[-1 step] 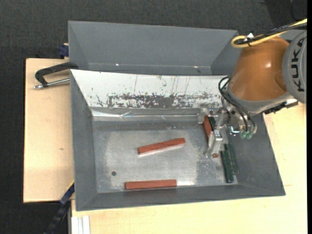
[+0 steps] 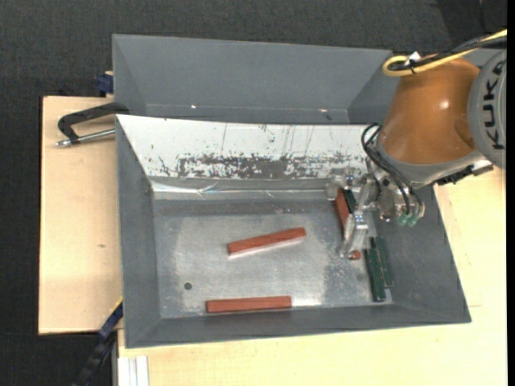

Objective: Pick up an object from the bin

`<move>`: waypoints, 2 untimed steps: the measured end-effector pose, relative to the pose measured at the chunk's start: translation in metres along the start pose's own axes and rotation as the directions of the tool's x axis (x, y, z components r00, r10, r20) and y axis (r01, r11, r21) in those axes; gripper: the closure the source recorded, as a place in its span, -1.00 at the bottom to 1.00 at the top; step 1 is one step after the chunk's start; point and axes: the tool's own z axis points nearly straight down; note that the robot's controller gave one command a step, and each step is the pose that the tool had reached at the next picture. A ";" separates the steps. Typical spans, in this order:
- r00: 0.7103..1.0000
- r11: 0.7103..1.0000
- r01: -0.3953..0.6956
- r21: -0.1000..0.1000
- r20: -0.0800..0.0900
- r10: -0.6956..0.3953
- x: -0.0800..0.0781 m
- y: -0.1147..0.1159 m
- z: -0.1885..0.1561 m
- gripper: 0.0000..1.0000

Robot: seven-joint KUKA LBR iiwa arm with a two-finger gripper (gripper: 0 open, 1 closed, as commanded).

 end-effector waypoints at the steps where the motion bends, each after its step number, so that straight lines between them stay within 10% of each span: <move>1: 0.997 0.997 0.079 0.000 0.004 -0.079 -0.017 0.051 0.058 -1.00; 2: 0.978 0.978 0.210 -0.003 -0.004 -0.210 -0.031 0.070 0.079 -1.00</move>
Offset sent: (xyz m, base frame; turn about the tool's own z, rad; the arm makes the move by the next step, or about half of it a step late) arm 0.0430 0.0633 -0.0591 -0.2710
